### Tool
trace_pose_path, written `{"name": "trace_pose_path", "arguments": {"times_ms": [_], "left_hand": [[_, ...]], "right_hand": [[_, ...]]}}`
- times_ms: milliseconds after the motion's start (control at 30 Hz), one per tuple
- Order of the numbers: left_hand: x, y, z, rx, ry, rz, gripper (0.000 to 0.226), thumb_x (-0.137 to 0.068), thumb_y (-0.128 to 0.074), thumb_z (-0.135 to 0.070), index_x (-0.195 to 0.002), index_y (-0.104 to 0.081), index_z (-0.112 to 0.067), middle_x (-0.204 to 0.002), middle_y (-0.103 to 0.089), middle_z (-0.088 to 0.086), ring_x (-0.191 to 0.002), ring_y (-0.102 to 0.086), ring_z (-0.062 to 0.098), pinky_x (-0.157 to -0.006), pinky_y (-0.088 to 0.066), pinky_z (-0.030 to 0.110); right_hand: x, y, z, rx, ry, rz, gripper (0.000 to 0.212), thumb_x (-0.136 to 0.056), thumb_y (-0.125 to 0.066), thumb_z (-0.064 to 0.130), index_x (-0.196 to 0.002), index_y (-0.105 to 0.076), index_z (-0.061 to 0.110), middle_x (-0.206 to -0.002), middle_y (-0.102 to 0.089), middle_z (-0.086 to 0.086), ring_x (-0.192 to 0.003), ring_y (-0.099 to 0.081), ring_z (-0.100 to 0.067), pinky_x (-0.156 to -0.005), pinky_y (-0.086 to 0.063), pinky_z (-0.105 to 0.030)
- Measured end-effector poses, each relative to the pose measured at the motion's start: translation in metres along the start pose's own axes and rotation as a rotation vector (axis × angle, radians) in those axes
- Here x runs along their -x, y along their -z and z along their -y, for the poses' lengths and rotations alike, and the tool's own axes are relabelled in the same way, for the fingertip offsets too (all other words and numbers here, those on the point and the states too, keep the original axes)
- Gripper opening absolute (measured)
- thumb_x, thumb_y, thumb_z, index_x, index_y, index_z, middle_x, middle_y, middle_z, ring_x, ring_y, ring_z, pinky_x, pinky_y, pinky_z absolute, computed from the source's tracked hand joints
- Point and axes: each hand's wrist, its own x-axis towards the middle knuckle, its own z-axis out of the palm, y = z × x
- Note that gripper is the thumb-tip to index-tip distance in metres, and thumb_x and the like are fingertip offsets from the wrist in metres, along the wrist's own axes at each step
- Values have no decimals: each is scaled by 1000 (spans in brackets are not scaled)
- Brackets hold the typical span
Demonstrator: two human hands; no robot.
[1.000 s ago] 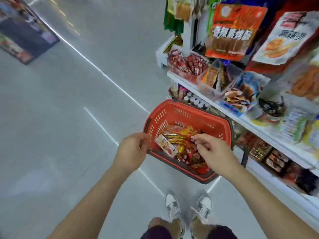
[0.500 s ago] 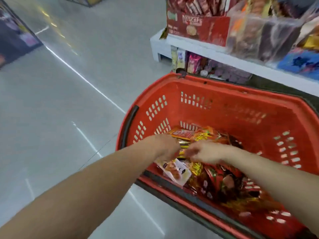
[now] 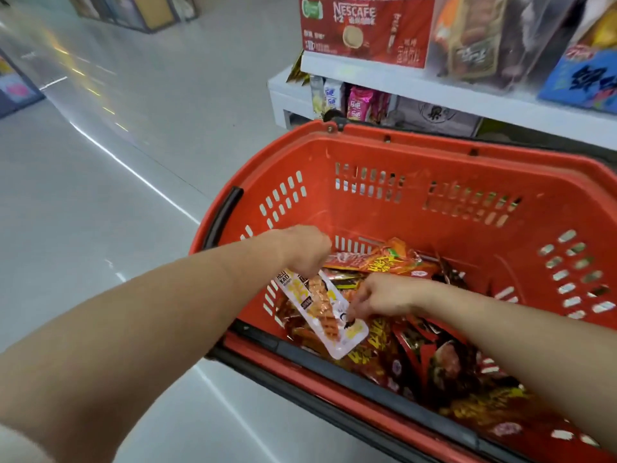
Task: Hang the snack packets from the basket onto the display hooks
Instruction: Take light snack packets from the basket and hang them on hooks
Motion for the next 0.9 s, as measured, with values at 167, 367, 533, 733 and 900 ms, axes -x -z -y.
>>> {"name": "trace_pose_path", "arguments": {"times_ms": [167,367,533,733,900], "left_hand": [[35,31,35,620,75,-372,29,-79,-67,-1,-74,-68,-30,-86,-70,2,-77,-66,20,-66,-53,30],[66,38,16,1169,84,-719,37,-82,-64,8,-98,-65,-24,-75,-65,7,-69,-61,26,-66,-52,38],[80,45,2,1892,140,-873,19,-82,-71,-7,-99,-65,-13,-85,-71,14,-68,-70,24,-63,-59,34],[144,91,-29,1839,158,-871,7,-85,-68,-17,-82,-72,-12,-76,-75,5,-65,-70,16,-57,-56,25],[233,170,-49,1070,256,-1026,23,-79,-76,-27,-59,-68,-35,-59,-68,-10,-55,-62,9,-56,-50,29]], "right_hand": [[40,58,-7,-906,85,-313,18,-88,-61,2,-94,-73,13,-80,-73,-6,-67,-66,-22,-71,-52,-36],[69,79,15,-1440,319,-438,24,-85,-60,16,-107,-66,11,-98,-71,-6,-82,-65,-17,-68,-59,-28],[97,80,34,-1525,370,-663,13,-96,-54,15,-96,-66,10,-80,-75,-4,-64,-70,-12,-58,-59,-25],[163,76,71,-1552,340,-797,21,-94,-51,3,-105,-66,13,-99,-74,-9,-81,-70,-19,-75,-59,-35],[266,80,133,-309,-119,-1303,57,-77,-62,7,-128,-53,30,-130,-54,0,-125,-45,-25,-106,-38,-46]]}}
